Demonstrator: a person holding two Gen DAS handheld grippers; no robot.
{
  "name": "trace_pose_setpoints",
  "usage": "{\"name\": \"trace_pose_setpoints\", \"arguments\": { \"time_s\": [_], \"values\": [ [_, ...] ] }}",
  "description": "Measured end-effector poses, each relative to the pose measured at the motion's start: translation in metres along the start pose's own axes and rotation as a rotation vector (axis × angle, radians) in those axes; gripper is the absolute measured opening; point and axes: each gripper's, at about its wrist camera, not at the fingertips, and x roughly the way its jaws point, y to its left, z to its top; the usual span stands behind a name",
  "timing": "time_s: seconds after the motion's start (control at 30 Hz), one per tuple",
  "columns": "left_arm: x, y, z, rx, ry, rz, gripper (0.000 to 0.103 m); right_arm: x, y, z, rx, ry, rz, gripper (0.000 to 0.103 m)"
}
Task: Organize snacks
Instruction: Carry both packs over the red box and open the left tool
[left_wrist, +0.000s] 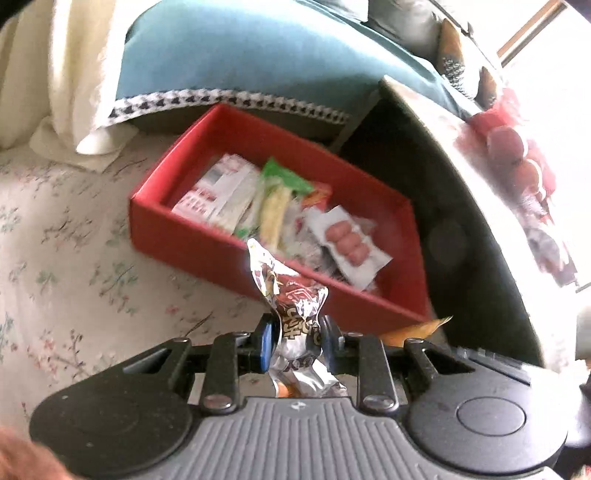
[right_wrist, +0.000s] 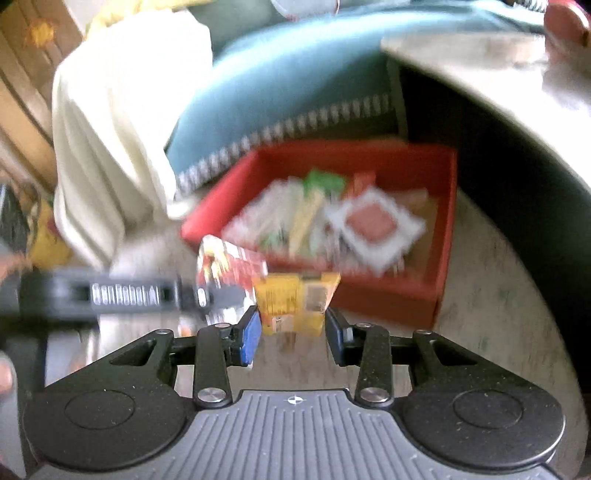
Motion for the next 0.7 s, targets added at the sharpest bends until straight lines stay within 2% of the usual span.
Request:
{"name": "trace_pose_setpoints", "arguments": {
  "time_s": [0.07,0.17,0.2,0.27,0.33,0.43,0.53,0.6,0.67,0.7],
  "values": [
    [-0.005,-0.003,0.009,0.011,-0.031,-0.036,0.019,-0.004,-0.007,0.017,0.007,-0.034,0.001,0.046],
    [-0.01,-0.007,0.022,0.019,-0.053,-0.041,0.016,0.0,-0.018,0.043,0.01,-0.061,0.001,0.046],
    [-0.006,-0.007,0.03,0.021,-0.052,-0.035,0.014,0.005,-0.023,0.051,0.008,-0.057,-0.003,0.041],
    [0.006,-0.007,0.046,0.013,-0.055,-0.027,0.006,0.02,-0.03,0.065,0.019,-0.041,-0.006,0.038],
    [0.023,-0.006,0.065,-0.006,-0.064,-0.026,0.005,0.037,-0.034,0.075,0.024,-0.033,-0.028,0.038],
    [0.049,-0.008,0.085,-0.006,-0.08,0.017,0.003,0.062,-0.041,0.087,0.037,-0.024,-0.083,0.038],
    [0.079,-0.005,0.096,0.02,-0.053,0.058,0.002,0.086,-0.052,0.092,0.041,-0.003,-0.12,0.038],
    [0.096,-0.001,0.097,0.047,-0.02,0.07,0.002,0.1,-0.059,0.092,0.051,0.012,-0.148,0.041],
    [0.097,0.005,0.094,0.047,-0.006,0.074,0.003,0.097,-0.064,0.09,0.074,0.01,-0.141,0.047],
    [0.092,0.008,0.093,0.053,-0.011,0.066,0.003,0.091,-0.063,0.089,0.073,0.01,-0.136,0.057]
  ]
}}
